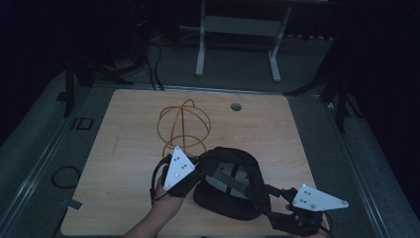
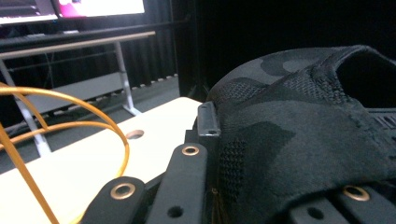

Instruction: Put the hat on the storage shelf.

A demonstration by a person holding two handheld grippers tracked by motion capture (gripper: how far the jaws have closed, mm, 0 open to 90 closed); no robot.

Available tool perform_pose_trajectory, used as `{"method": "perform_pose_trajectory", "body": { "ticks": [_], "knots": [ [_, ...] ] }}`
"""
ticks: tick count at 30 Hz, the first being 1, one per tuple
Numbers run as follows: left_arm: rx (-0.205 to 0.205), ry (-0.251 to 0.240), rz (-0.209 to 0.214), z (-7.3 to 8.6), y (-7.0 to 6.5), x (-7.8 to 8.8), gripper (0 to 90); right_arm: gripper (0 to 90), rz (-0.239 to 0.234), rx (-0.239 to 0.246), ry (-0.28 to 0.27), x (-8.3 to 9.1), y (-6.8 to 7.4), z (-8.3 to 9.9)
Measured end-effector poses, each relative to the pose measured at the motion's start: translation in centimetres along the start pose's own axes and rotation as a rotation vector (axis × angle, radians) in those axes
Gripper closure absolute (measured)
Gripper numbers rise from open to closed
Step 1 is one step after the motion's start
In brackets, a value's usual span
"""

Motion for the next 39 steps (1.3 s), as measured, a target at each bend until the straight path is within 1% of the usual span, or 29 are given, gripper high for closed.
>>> {"method": "perform_pose_trajectory", "body": {
  "ticks": [1, 2, 4, 7, 8, 10, 11, 12, 13, 15, 16, 18, 19, 21, 22, 23, 24, 26, 27, 30, 31, 32, 33, 34, 35, 36, 37, 38, 39],
  "knots": [
    [0.002, -0.001, -0.002, -0.2, 0.2, 0.1, 88.8, 42.5, -0.009, -0.007, 0.0, 0.4, -0.2, 0.3],
    [0.012, -0.002, 0.009, -0.3, 0.3, 0.1, 88.8, 42.5, -0.025, -0.025, -0.011, 0.9, -0.4, 0.6],
    [0.007, -0.013, 0.037, -0.4, 0.7, 0.2, 88.8, 42.5, -0.039, -0.035, -0.025, 1.8, -1.0, 0.8],
    [-0.026, -0.006, 0.076, -0.5, 0.9, 0.3, 88.8, 43.0, -0.001, -0.042, -0.058, 3.2, -1.8, 0.6],
    [-0.037, -0.008, 0.11, -0.6, 1.1, 0.3, 88.8, 43.3, 0.015, -0.034, -0.064, 3.5, -2.2, 0.5],
    [-0.062, -0.007, 0.154, -0.5, 1.4, 0.4, 88.7, 43.8, 0.054, -0.007, -0.064, 3.9, -2.7, 0.0],
    [-0.066, -0.015, 0.198, -0.5, 1.6, 0.5, 88.7, 43.8, 0.064, 0.013, -0.065, 3.9, -2.9, -0.2],
    [-0.066, -0.015, 0.198, -0.5, 1.6, 0.5, 88.7, 43.8, 0.064, 0.013, -0.065, 3.9, -2.9, -0.2],
    [-0.073, -0.016, 0.258, -0.5, 2.1, 0.6, 88.7, 43.9, 0.076, 0.036, -0.062, 3.8, -3.3, -0.8],
    [-0.079, -0.049, 0.317, -0.3, 2.4, 0.9, 88.7, 44.3, 0.073, 0.052, -0.062, 3.5, -3.5, -1.2],
    [-0.077, -0.06, 0.359, -0.4, 2.6, 1.1, 88.7, 44.9, 0.07, 0.065, -0.058, 3.3, -3.6, -1.5],
    [-0.084, -0.081, 0.389, -0.4, 2.7, 1.3, 88.7, 44.9, 0.065, 0.092, -0.057, 2.8, -3.6, -1.9],
    [-0.08, -0.088, 0.411, -0.5, 2.8, 1.4, 88.7, 44.9, 0.05, 0.093, -0.059, 2.5, -3.6, -2.1],
    [-0.091, -0.09, 0.422, -0.7, 2.9, 1.6, 88.7, 44.9, 0.03, 0.107, -0.053, 1.8, -3.3, -2.4],
    [-0.102, -0.097, 0.436, -0.8, 2.9, 1.7, 88.7, 44.9, 0.015, 0.119, -0.049, 1.4, -3.0, -2.6],
    [-0.107, -0.096, 0.436, -0.8, 2.9, 1.8, 88.7, 44.9, -0.004, 0.139, -0.045, 1.0, -2.6, -2.8],
    [-0.109, -0.092, 0.452, -0.9, 2.9, 1.8, 88.7, 44.8, -0.017, 0.149, -0.042, 0.8, -2.3, -2.9],
    [-0.102, -0.098, 0.479, -1.0, 3.0, 1.9, 88.7, 43.5, -0.059, 0.174, -0.048, 0.2, -1.6, -3.2],
    [-0.095, -0.091, 0.499, -1.0, 3.1, 1.8, 88.7, 43.4, -0.083, 0.189, -0.05, -0.1, -1.3, -3.4],
    [-0.096, -0.089, 0.526, -0.9, 3.0, 1.7, 88.7, 42.7, -0.116, 0.247, -0.047, -0.9, -0.2, -3.9],
    [-0.097, -0.089, 0.529, -0.9, 3.0, 1.7, 88.7, 42.7, -0.123, 0.266, -0.05, -1.0, 0.1, -4.1],
    [-0.095, -0.085, 0.54, -0.9, 2.9, 1.7, 88.6, 42.7, -0.13, 0.278, -0.052, -1.1, 0.2, -4.2],
    [-0.1, -0.086, 0.552, -0.9, 2.8, 1.7, 88.7, 42.7, -0.14, 0.285, -0.057, -1.2, 0.4, -4.4],
    [-0.105, -0.088, 0.553, -0.9, 2.7, 1.7, 88.7, 42.8, -0.155, 0.286, -0.063, -1.4, 0.5, -4.5],
    [-0.099, -0.088, 0.569, -0.9, 2.6, 1.6, 88.7, 42.8, -0.17, 0.292, -0.065, -1.5, 0.6, -4.7],
    [-0.101, -0.09, 0.57, -0.9, 2.6, 1.6, 88.7, 42.8, -0.175, 0.31, -0.056, -1.7, 0.6, -4.8],
    [-0.098, -0.092, 0.57, -0.9, 2.6, 1.6, 88.7, 43.7, -0.178, 0.312, -0.051, -1.9, 0.7, -4.8],
    [-0.089, -0.095, 0.584, -0.9, 2.6, 1.6, 88.7, 44.8, -0.188, 0.313, -0.05, -2.1, 0.7, -4.9],
    [-0.089, -0.096, 0.578, -0.9, 2.6, 1.6, 88.7, 45.2, -0.2, 0.318, -0.047, -2.3, 0.7, -4.9]
  ]
}}
Point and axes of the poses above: each handheld gripper's, and its own axes: x roughly backward along the jaws, z roughly out of its underside, y roughly to its left, the point moved 1 cm from there along -x, roughly forward along the jaws
